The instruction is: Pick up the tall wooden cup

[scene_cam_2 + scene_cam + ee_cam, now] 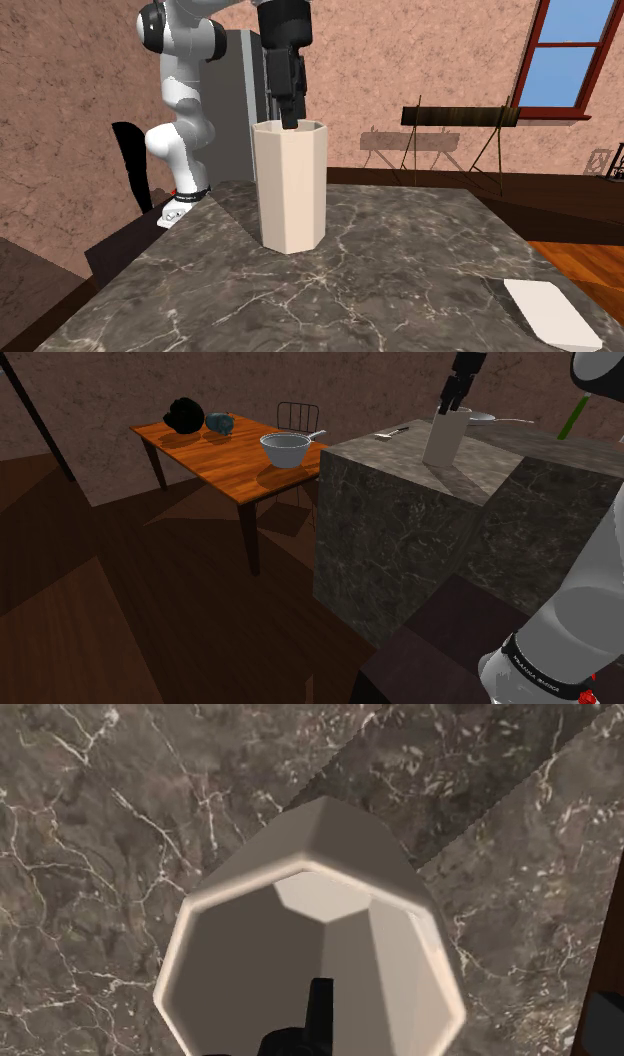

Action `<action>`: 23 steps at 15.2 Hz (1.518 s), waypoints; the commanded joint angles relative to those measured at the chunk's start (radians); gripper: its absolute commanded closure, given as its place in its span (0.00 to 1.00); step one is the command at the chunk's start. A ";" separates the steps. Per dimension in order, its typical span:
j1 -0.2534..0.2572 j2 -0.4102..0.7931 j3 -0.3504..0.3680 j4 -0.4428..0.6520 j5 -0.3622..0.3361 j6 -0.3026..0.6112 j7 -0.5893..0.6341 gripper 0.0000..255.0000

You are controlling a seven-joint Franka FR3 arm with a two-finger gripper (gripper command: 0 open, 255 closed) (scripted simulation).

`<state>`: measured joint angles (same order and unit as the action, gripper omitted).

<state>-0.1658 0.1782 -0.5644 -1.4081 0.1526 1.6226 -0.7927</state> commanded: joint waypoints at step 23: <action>-0.008 0.014 -0.002 0.038 0.008 -0.026 -0.005 1.00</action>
<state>-0.1695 0.1855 -0.5655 -1.3946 0.1565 1.6150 -0.7960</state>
